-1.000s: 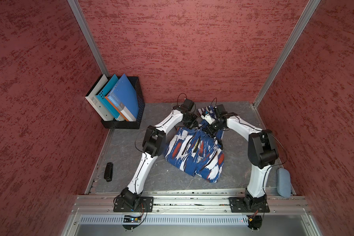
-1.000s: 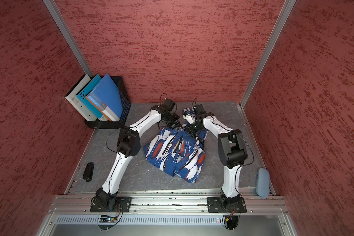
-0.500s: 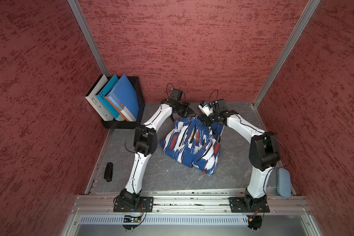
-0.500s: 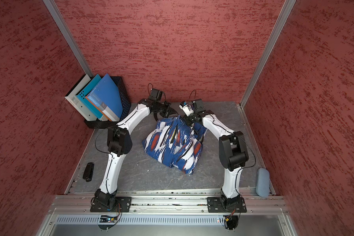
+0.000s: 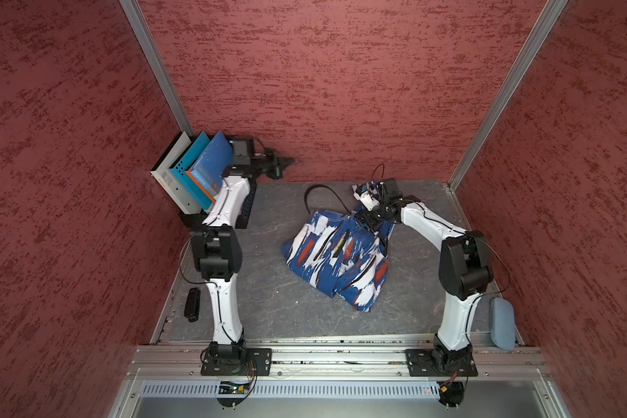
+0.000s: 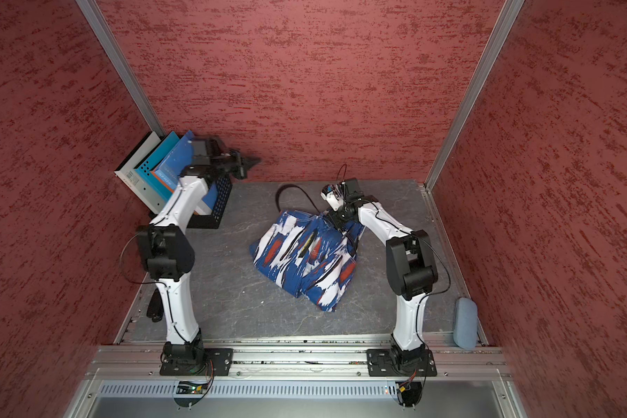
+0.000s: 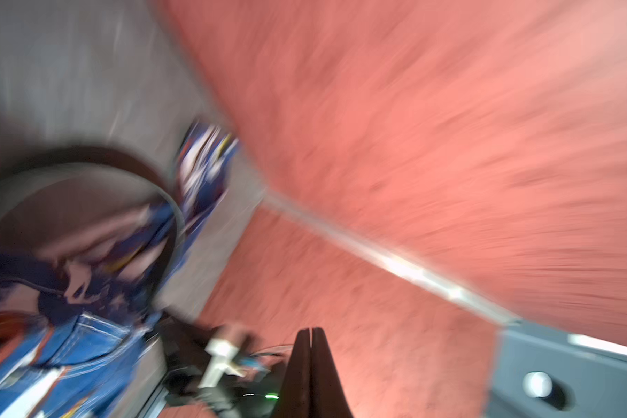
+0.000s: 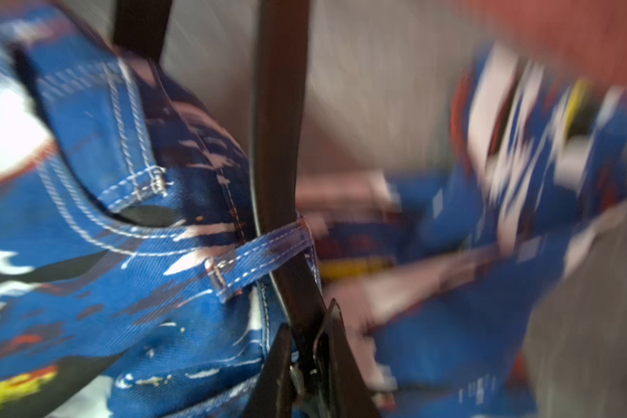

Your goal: Remove the belt from the trousers

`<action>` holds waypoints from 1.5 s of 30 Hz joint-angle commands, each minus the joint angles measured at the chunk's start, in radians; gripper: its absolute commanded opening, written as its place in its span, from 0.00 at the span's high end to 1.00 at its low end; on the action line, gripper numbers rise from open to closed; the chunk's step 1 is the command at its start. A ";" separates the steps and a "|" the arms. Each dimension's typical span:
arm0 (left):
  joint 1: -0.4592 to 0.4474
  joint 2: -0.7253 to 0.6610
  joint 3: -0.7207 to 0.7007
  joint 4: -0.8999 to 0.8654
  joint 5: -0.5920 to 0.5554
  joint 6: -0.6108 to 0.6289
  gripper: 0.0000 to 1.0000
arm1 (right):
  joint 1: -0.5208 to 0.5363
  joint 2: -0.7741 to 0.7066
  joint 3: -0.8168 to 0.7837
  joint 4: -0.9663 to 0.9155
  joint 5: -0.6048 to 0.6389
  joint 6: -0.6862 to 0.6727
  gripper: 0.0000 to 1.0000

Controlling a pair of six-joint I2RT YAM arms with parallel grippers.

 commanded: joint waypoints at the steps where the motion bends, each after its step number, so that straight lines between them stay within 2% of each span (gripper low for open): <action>1: 0.038 -0.083 -0.048 0.231 -0.022 -0.093 1.00 | -0.015 0.010 -0.006 -0.161 0.075 0.011 1.00; 6: 0.061 -0.125 -0.055 0.116 -0.023 0.009 1.00 | -0.015 0.004 -0.007 -0.160 0.071 0.013 1.00; 9: 0.019 -0.111 -0.017 -0.001 -0.022 0.115 1.00 | -0.016 0.004 -0.010 -0.158 0.066 0.016 1.00; 11: -0.032 -0.078 0.051 -0.150 -0.039 0.230 1.00 | -0.013 0.002 -0.010 -0.158 0.063 0.019 1.00; 12: -0.065 -0.057 0.084 -0.222 -0.061 0.287 0.94 | -0.011 0.001 -0.009 -0.156 0.059 0.020 1.00; 13: -0.099 -0.033 0.104 -0.267 -0.079 0.335 0.83 | -0.012 0.000 -0.007 -0.154 0.053 0.023 1.00; 14: -0.130 -0.011 0.115 -0.291 -0.097 0.376 0.76 | -0.010 0.002 -0.003 -0.154 0.051 0.024 1.00; 16: -0.208 0.052 0.141 -0.364 -0.148 0.462 0.72 | -0.004 0.012 0.010 -0.158 0.055 0.026 1.00; 17: -0.235 0.087 0.156 -0.398 -0.163 0.502 0.73 | 0.000 0.017 0.017 -0.163 0.060 0.026 1.00; 20: -0.321 0.210 0.231 -0.598 -0.267 0.663 0.90 | 0.006 0.019 0.025 -0.161 0.063 0.026 1.00; 24: -0.420 0.304 0.259 -0.772 -0.376 0.836 1.00 | 0.009 0.010 0.041 -0.159 0.054 0.034 1.00; 28: -0.491 0.301 0.193 -0.806 -0.543 0.946 1.00 | 0.011 -0.002 0.040 -0.157 0.051 0.041 1.00; 33: -0.524 0.287 0.070 -0.812 -0.676 1.019 1.00 | 0.012 -0.025 0.020 -0.139 0.051 0.046 1.00; 35: -0.528 0.279 0.014 -0.840 -0.685 1.036 1.00 | 0.012 -0.023 0.025 -0.132 0.063 0.047 1.00; 39: -0.556 0.165 -0.221 -0.806 -0.651 1.043 1.00 | 0.013 0.001 0.066 -0.138 0.078 0.053 1.00; 42: -0.570 0.064 -0.398 -0.763 -0.586 0.984 1.00 | 0.016 -0.003 0.076 -0.138 0.059 0.075 1.00; 45: -0.575 -0.018 -0.513 -0.729 -0.522 0.915 1.00 | 0.024 -0.040 0.028 -0.118 0.038 0.092 1.00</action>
